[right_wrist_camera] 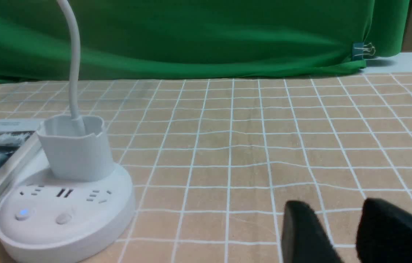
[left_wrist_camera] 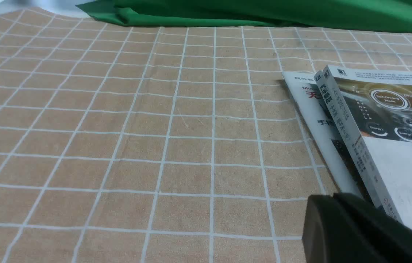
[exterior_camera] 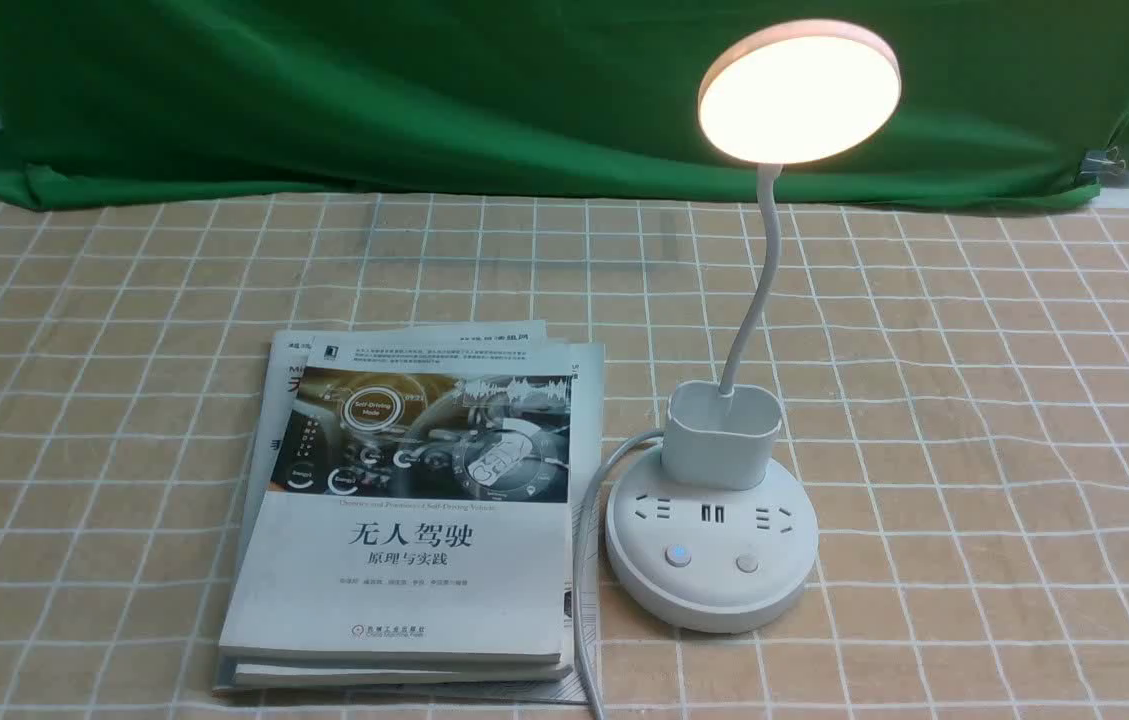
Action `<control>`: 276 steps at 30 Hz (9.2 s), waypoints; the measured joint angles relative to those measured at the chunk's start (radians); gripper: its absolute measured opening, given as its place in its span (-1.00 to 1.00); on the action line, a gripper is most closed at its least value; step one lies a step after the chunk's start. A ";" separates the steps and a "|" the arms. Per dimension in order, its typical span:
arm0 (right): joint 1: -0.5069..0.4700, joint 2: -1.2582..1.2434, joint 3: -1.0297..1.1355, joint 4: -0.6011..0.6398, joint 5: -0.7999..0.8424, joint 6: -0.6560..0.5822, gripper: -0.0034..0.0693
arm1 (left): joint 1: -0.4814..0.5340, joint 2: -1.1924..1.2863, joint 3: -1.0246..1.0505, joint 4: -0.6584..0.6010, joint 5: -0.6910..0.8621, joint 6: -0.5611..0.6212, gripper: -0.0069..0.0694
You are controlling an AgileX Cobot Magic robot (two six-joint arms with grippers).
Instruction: Turn off the desk lamp on the light coffee tablecloth by hand.
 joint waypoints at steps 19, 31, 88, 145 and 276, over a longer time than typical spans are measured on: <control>0.000 0.000 0.000 0.000 0.000 0.000 -0.25 | 0.000 0.000 0.000 0.000 0.000 0.000 -0.81; 0.000 0.000 0.000 0.000 0.000 0.000 -0.25 | 0.000 0.000 0.000 0.000 0.000 0.000 -0.81; 0.482 1.723 -1.109 0.086 0.530 -0.054 -0.80 | 0.000 0.000 0.000 0.000 0.000 0.000 -0.81; 0.467 1.797 -1.139 0.122 0.465 -0.060 -0.79 | 0.000 0.000 0.000 0.000 0.000 -0.001 -0.81; 0.003 0.000 -0.001 0.009 0.001 -0.102 -0.48 | 0.000 0.000 0.000 0.000 0.000 0.000 -0.81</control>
